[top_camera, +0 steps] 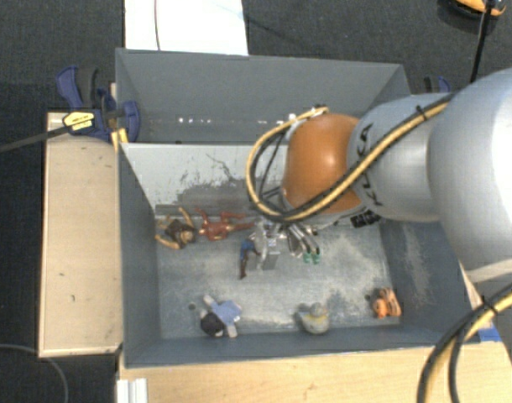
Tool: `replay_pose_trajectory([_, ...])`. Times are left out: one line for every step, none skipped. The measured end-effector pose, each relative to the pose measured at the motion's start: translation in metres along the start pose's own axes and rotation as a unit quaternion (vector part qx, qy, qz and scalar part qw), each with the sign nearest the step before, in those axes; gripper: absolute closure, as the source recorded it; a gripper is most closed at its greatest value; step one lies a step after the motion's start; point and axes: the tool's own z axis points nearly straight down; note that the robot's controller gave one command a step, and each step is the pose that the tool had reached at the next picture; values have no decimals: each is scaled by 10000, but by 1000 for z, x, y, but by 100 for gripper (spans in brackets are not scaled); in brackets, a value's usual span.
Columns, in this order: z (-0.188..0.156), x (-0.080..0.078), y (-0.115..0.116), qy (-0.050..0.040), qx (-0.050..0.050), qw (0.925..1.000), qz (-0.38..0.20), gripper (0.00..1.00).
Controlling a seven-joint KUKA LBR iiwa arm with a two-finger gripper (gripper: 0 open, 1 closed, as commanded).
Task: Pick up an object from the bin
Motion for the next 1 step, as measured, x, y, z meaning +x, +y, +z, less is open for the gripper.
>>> replay_pose_trajectory([-4, 2, 0, 8, -1, 10000, 18, 100])
